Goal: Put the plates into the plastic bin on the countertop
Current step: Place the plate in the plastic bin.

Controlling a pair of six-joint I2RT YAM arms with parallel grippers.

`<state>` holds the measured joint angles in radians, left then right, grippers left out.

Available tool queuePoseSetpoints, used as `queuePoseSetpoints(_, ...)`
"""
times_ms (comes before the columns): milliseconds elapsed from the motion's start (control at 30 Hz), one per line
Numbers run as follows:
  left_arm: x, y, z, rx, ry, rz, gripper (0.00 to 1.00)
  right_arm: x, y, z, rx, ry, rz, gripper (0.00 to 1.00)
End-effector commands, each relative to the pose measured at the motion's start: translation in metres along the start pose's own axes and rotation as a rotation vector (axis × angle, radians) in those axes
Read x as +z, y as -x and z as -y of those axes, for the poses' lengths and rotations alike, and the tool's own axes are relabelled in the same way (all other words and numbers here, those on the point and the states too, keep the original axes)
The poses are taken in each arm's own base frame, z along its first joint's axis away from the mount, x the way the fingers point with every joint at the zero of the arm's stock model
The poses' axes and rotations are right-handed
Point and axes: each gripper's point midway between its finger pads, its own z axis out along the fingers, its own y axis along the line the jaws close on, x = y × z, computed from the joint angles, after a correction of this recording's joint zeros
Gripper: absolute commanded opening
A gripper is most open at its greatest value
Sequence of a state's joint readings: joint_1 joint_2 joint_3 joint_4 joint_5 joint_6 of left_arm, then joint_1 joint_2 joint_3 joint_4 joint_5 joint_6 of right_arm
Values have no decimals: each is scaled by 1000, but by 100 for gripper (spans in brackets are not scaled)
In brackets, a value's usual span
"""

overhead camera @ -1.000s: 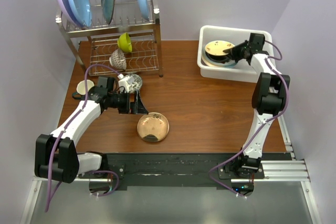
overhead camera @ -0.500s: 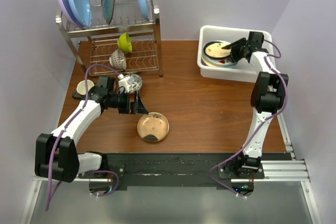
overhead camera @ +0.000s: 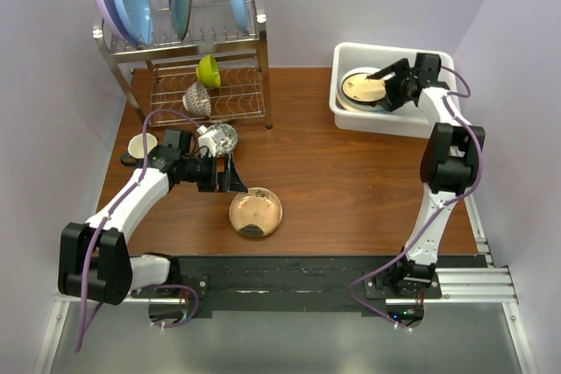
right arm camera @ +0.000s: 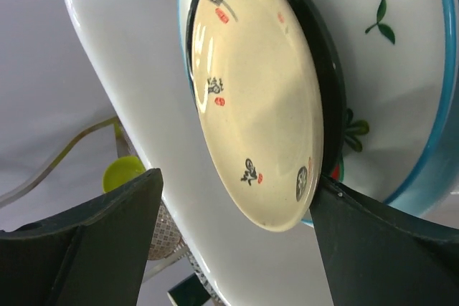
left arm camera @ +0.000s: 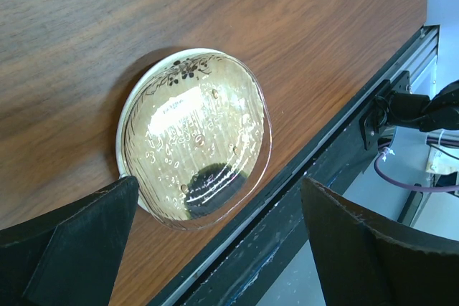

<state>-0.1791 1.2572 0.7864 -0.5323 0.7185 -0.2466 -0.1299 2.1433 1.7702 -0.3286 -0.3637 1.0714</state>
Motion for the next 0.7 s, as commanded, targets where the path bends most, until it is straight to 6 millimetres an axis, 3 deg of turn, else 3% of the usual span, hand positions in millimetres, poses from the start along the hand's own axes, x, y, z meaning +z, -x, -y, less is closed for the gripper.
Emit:
queuePoseSetpoints(0, -2, 2, 6, 34, -28, 22, 100, -39, -7, -28, -68, 47, -9, 85)
queuePoseSetpoints(200, -2, -1, 6, 33, -31, 23, 100, -64, -7, -47, -93, 83, 11, 87)
queuePoseSetpoints(400, -3, -3, 6, 34, -31, 25, 100, -82, -16, -51, -103, 97, -9, 88)
queuePoseSetpoints(533, -3, -3, 6, 34, -31, 31, 100, -110, -23, -68, -133, 163, 11, 88)
queuePoseSetpoints(667, -4, -2, 7, 34, -30, 39, 100, -133, -36, -71, -170, 196, 15, 88)
